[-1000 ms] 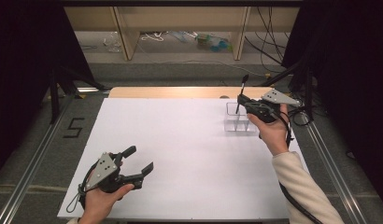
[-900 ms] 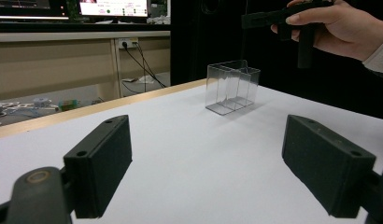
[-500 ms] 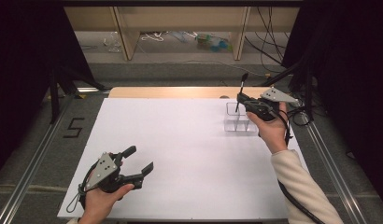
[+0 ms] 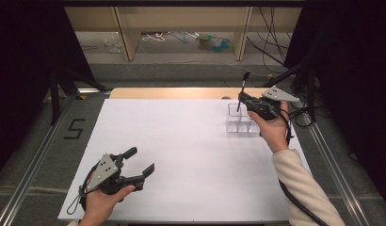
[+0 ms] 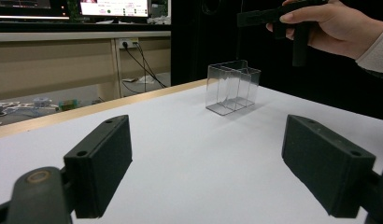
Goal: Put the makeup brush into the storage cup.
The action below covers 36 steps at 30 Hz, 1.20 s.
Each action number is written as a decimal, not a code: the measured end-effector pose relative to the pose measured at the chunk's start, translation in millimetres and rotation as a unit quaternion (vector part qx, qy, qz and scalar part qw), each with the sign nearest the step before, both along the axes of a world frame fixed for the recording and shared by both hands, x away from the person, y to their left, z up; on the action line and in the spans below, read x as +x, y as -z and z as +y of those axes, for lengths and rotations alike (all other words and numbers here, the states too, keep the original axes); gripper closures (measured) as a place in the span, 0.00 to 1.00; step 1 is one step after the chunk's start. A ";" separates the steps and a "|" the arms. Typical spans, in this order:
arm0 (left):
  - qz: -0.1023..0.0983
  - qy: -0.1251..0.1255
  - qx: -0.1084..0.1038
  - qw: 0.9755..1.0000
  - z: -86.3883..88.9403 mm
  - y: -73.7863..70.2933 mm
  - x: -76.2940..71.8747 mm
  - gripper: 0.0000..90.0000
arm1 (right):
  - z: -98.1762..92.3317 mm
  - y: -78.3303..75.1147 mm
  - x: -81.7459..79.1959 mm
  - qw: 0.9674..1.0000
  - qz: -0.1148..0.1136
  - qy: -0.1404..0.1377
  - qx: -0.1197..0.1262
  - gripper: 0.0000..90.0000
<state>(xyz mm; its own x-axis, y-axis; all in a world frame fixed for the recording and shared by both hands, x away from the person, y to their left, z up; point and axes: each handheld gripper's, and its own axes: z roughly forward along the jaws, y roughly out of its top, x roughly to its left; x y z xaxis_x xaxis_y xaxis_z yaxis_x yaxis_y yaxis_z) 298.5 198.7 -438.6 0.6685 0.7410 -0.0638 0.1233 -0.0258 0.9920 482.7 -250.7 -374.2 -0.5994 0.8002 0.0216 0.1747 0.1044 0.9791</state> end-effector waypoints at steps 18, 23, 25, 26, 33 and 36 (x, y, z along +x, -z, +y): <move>0.000 0.000 -0.001 1.000 0.2 0.0 0.0 0.18 | -2.0 -1.0 6.0 1.000 -0.001 0.008 0.003 0.95; 0.000 0.000 -0.001 1.000 0.1 0.0 0.0 0.18 | -1.6 -0.7 7.6 1.000 -0.005 0.012 0.004 0.95; 0.000 0.000 -0.001 1.000 0.2 0.0 0.0 0.18 | -1.4 -0.3 8.2 1.000 -0.005 0.013 0.004 0.95; 0.000 0.000 -0.001 1.000 0.2 0.0 0.0 0.18 | -1.4 -0.1 8.6 1.000 -0.004 0.012 0.004 0.95; 0.001 0.000 -0.002 1.000 0.0 0.1 0.1 0.18 | 0.1 0.8 10.5 1.000 -0.002 0.013 0.001 0.95; 0.000 0.000 -0.001 1.000 0.2 0.1 0.1 0.18 | 0.4 0.7 11.6 1.000 -0.005 0.016 0.001 0.95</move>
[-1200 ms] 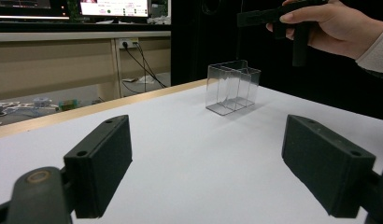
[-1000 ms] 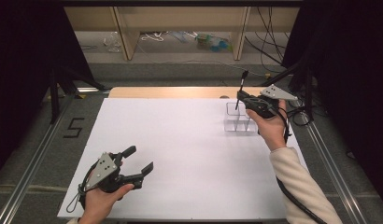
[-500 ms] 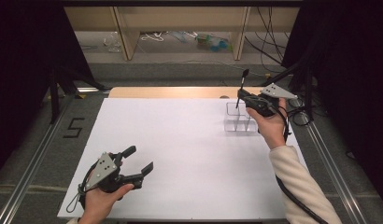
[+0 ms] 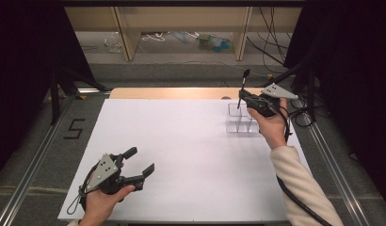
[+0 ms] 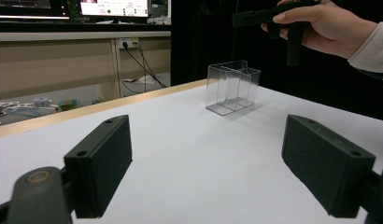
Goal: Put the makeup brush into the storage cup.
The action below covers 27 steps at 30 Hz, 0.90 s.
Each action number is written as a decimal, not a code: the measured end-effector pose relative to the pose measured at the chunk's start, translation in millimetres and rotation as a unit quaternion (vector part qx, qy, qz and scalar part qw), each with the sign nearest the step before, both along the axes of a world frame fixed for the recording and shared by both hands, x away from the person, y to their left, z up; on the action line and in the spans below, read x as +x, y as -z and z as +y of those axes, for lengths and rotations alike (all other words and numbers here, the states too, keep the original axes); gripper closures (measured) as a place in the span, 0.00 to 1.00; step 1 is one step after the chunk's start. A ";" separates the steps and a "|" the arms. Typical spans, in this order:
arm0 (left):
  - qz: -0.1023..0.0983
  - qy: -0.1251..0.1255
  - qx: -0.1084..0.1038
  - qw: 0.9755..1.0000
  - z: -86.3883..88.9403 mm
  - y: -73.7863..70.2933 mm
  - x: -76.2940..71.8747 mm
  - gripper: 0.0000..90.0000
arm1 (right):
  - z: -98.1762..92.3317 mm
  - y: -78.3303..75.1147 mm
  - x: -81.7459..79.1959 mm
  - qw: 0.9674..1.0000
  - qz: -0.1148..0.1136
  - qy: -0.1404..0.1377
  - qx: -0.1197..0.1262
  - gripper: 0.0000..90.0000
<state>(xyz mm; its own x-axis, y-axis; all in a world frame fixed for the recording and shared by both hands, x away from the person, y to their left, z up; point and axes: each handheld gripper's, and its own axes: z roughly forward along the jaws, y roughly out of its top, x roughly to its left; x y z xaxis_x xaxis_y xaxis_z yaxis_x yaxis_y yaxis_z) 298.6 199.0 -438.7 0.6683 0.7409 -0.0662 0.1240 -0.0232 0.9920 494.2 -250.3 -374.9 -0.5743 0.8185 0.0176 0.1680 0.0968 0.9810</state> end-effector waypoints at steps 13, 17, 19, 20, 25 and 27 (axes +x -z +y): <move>0.000 0.000 0.000 1.000 0.0 0.0 0.0 0.18 | 0.4 0.8 2.7 1.000 0.002 0.003 -0.002 0.95; 0.000 -0.001 0.000 1.000 0.1 0.1 0.1 0.18 | 0.6 1.3 2.9 1.000 0.006 0.002 -0.006 0.95; 0.001 -0.001 -0.001 1.000 -0.1 0.2 0.0 0.18 | 1.2 1.9 3.7 1.000 0.003 0.004 -0.003 0.95; 0.001 0.000 -0.001 1.000 -0.1 0.2 0.0 0.18 | 1.3 2.0 3.8 1.000 0.002 0.004 -0.003 0.95; 0.001 -0.001 -0.001 1.000 0.1 0.1 0.1 0.18 | 1.5 2.3 4.4 1.000 0.002 0.005 -0.005 0.95; 0.001 -0.001 -0.001 1.000 0.1 0.1 0.1 0.18 | 1.9 2.5 4.5 1.000 0.004 0.005 -0.005 0.95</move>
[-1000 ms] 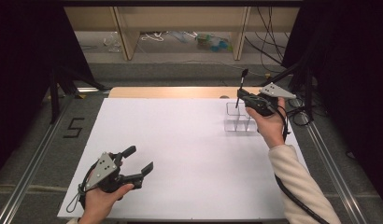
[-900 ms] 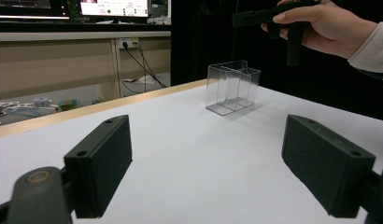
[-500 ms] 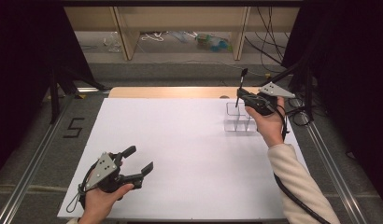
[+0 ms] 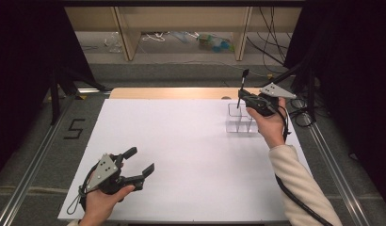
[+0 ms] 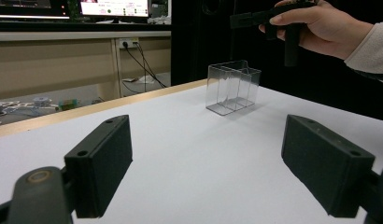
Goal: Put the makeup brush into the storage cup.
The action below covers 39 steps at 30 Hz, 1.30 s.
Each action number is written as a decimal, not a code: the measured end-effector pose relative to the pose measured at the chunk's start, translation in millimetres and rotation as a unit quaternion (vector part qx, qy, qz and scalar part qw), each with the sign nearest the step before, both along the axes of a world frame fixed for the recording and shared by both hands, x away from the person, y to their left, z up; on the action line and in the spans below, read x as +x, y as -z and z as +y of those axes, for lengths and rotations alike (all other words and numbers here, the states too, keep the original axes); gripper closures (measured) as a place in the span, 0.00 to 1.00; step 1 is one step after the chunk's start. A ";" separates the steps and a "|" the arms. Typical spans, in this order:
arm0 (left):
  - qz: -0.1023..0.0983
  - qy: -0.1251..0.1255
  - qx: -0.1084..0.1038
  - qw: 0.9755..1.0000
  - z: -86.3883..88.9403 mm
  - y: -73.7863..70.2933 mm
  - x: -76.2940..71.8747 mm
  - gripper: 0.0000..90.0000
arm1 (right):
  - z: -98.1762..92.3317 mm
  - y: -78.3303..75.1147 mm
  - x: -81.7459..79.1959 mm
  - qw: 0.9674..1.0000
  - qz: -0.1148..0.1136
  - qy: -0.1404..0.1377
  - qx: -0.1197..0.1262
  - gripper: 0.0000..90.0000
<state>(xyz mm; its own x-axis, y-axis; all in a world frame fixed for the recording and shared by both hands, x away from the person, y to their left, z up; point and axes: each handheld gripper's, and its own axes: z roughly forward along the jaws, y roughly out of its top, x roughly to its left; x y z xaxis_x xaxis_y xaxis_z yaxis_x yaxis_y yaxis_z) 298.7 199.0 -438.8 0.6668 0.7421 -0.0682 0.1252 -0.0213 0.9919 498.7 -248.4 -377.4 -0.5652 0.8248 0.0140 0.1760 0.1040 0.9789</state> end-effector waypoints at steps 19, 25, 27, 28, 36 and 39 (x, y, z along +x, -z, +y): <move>0.000 0.000 0.000 1.000 0.2 0.2 0.1 0.18 | -0.1 3.0 3.5 1.000 0.007 0.004 -0.004 0.95; 0.000 0.000 0.000 1.000 0.1 0.2 0.1 0.18 | 1.5 5.4 4.7 1.000 0.004 0.007 -0.003 0.95; 0.000 0.000 0.000 1.000 0.3 0.2 0.2 0.18 | 2.2 5.9 5.1 1.000 0.005 0.006 -0.003 0.95; 0.000 0.000 0.000 1.000 0.4 0.2 0.2 0.18 | 2.8 6.1 5.3 1.000 0.007 0.007 -0.002 0.95; 0.001 0.000 0.000 1.000 0.4 0.3 0.1 0.18 | 4.1 8.2 6.4 1.000 0.004 0.005 -0.010 0.95; 0.000 0.000 0.001 1.000 0.5 0.2 0.2 0.18 | 5.1 9.0 6.1 1.000 0.011 0.004 -0.007 0.95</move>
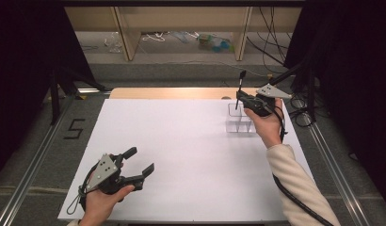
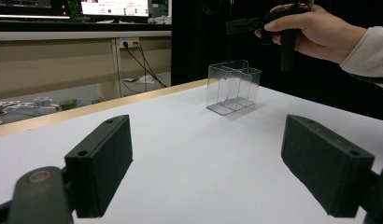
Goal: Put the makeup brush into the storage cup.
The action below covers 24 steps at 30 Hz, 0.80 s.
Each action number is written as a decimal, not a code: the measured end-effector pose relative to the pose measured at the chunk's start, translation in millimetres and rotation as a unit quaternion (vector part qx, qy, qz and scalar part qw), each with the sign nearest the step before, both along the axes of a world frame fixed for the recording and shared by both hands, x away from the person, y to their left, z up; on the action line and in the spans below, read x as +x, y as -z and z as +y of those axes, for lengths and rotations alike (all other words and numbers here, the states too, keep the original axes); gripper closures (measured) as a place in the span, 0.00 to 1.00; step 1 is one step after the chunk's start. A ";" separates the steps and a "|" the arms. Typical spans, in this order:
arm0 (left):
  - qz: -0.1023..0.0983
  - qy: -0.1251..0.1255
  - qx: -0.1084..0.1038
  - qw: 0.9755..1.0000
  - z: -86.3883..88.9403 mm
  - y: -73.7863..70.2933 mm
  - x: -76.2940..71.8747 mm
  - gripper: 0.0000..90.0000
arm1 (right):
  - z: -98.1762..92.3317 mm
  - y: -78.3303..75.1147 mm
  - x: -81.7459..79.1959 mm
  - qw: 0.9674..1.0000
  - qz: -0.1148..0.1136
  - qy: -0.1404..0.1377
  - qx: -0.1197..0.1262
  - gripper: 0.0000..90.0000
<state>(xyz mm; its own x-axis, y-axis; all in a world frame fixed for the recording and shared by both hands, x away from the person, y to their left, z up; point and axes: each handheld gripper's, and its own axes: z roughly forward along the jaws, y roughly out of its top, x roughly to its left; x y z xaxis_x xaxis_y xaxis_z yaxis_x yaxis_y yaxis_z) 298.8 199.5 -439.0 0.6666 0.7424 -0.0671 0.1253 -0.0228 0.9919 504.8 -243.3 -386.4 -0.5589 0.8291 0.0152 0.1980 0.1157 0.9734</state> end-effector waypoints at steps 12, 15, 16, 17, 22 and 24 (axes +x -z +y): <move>0.002 -0.001 -0.002 1.000 0.3 -0.1 -0.3 0.18 | 2.4 3.0 0.3 1.000 0.003 0.000 -0.008 0.95; 0.002 0.000 -0.002 1.000 0.3 0.0 -0.2 0.18 | 2.8 3.8 0.7 1.000 0.001 -0.001 -0.005 0.95; 0.002 0.000 -0.001 1.000 0.2 0.0 -0.2 0.18 | 3.0 4.1 0.9 1.000 0.001 0.000 -0.005 0.95; 0.000 0.000 0.000 1.000 0.4 -0.1 -0.2 0.18 | 2.9 4.1 0.6 1.000 0.003 0.000 -0.008 0.95; 0.002 0.000 -0.002 1.000 0.2 0.0 -0.2 0.18 | 3.3 5.0 0.9 1.000 0.004 0.000 -0.011 0.95; -0.001 0.002 -0.008 1.000 -0.2 0.5 0.4 0.18 | 3.6 5.6 1.1 1.000 0.002 0.001 -0.009 0.95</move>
<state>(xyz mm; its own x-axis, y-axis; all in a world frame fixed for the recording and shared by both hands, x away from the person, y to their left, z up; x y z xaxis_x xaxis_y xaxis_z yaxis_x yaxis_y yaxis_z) 299.2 199.3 -439.5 0.6697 0.7386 -0.0775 0.1238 -0.0081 0.9923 505.9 -239.7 -392.0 -0.5574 0.8302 0.0021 0.2016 0.1328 0.9704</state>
